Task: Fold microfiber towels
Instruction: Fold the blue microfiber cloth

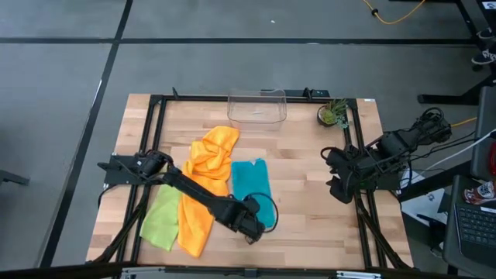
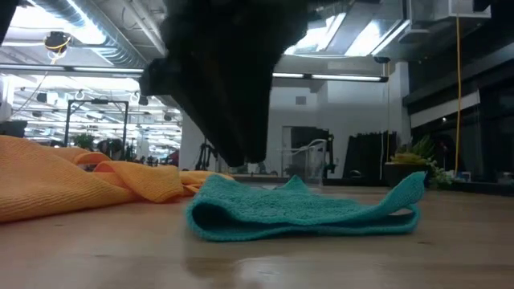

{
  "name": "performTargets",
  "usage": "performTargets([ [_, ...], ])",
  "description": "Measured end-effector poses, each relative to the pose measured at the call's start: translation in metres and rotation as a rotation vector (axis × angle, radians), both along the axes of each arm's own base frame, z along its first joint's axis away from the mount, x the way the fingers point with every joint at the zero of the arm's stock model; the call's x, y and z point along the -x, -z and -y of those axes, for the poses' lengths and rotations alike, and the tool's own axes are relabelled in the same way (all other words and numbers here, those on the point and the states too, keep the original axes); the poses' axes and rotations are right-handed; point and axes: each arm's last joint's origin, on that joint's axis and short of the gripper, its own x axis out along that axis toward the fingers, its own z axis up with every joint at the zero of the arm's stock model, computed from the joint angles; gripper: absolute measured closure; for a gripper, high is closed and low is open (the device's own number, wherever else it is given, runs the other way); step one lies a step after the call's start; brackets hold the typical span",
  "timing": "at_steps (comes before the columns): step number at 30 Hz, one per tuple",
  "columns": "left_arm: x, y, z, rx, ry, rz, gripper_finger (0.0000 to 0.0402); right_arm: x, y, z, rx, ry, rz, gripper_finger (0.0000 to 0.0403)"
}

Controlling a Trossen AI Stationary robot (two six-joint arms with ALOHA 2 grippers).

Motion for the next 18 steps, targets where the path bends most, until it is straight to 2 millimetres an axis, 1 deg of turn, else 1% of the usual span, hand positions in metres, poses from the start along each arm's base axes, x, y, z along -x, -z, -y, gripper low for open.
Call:
performTargets([
  [5,-0.007,0.001,-0.037,-0.049,-0.127,-0.050,0.0308,-0.002,-0.001,-0.002,0.024,0.008,0.046,0.0187],
  [9,-0.017,0.001,-0.071,-0.095,-0.116,-0.073,0.0308,-0.004,-0.002,-0.001,0.056,0.036,0.090,0.0187],
  [11,-0.025,0.007,-0.091,-0.108,-0.095,-0.085,0.0308,-0.004,-0.003,-0.001,0.076,0.064,0.107,0.0187],
  [14,-0.035,0.028,-0.113,-0.088,-0.056,-0.131,0.0308,-0.005,-0.003,0.000,0.085,0.097,0.120,0.0187],
  [15,-0.038,0.032,-0.117,-0.081,-0.051,-0.124,0.0308,-0.005,-0.003,0.000,0.085,0.097,0.120,0.0187],
  [18,-0.050,0.033,-0.127,-0.063,-0.004,-0.047,0.0308,-0.005,-0.003,0.000,0.084,0.097,0.120,0.0187],
])
